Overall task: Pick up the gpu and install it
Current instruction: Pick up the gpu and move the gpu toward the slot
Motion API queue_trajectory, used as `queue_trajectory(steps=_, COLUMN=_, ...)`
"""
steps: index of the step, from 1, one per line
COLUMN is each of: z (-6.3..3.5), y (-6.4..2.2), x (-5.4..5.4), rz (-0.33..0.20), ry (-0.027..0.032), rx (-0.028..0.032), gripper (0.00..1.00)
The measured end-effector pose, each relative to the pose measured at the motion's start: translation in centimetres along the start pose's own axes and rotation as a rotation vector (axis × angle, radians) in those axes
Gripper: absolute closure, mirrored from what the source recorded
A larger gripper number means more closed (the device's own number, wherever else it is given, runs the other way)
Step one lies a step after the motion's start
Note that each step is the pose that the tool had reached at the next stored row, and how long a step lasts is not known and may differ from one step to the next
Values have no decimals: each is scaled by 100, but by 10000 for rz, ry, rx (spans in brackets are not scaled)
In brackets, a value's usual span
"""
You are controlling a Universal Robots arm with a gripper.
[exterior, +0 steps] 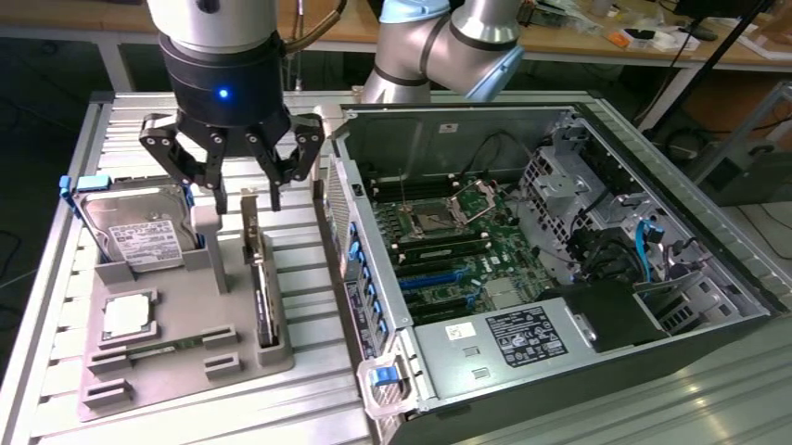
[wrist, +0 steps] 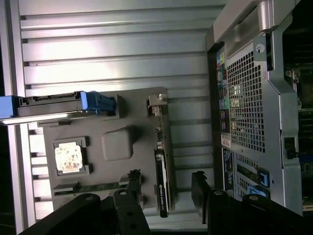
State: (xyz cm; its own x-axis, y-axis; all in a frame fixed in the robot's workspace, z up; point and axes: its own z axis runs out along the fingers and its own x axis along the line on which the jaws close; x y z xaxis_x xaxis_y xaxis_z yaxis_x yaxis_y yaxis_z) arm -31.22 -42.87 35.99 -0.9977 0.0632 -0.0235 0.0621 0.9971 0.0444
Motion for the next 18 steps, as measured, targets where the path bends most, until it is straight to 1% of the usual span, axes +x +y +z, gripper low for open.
queue_trajectory(steps=18, z=91, y=-166, x=-59, rz=0, ry=-1, rx=-1, gripper=46)
